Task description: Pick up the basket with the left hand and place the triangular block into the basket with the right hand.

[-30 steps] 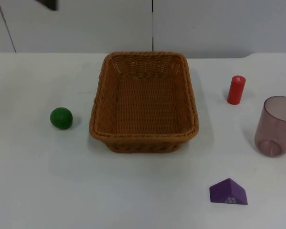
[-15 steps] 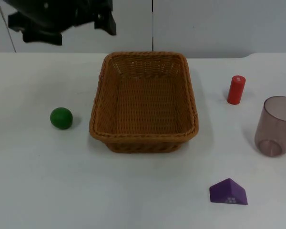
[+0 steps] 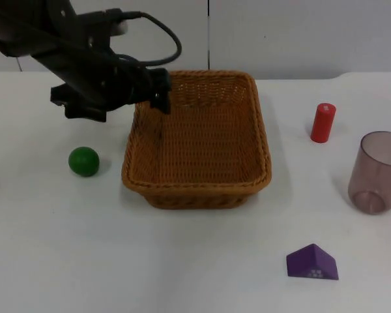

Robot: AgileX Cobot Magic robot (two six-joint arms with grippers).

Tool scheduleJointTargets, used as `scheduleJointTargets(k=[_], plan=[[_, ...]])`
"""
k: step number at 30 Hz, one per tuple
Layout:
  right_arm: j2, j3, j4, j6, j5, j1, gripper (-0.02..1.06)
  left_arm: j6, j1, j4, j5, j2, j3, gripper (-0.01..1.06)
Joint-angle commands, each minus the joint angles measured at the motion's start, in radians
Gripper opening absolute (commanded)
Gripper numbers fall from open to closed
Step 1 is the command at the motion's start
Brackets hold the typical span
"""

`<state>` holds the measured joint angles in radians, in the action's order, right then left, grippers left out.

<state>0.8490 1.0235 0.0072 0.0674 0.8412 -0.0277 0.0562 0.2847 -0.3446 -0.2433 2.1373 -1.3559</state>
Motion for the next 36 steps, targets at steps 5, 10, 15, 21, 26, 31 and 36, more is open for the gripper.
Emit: scheduleJointTargets(k=[5, 10, 15, 21, 26, 31, 36], plan=[[-0.004, 0.005, -0.007, 0.02, -0.001, 0.005, 1.05, 0.019, 0.007, -0.014, -0.019, 0.061, -0.072, 1.05], [-0.004, 0.005, -0.007, 0.032, -0.001, 0.005, 1.05, 0.019, 0.007, -0.018, -0.042, 0.115, -0.111, 1.05], [-0.004, 0.005, -0.007, 0.034, -0.011, 0.005, 1.05, 0.019, 0.007, -0.024, -0.08, 0.156, -0.145, 1.05], [-0.004, 0.005, -0.007, 0.034, -0.031, 0.005, 1.05, 0.042, 0.007, -0.041, -0.184, 0.194, -0.192, 1.03], [-0.004, 0.005, -0.007, 0.035, -0.049, 0.005, 1.05, 0.047, 0.007, -0.038, -0.218, 0.196, -0.195, 0.68], [-0.004, 0.005, -0.007, 0.035, -0.064, 0.005, 1.05, 0.012, 0.007, -0.035, -0.251, 0.196, -0.195, 0.0], [-0.004, 0.005, -0.007, 0.035, -0.065, 0.005, 1.05, 0.005, 0.007, -0.037, -0.32, 0.184, -0.195, 0.0]])
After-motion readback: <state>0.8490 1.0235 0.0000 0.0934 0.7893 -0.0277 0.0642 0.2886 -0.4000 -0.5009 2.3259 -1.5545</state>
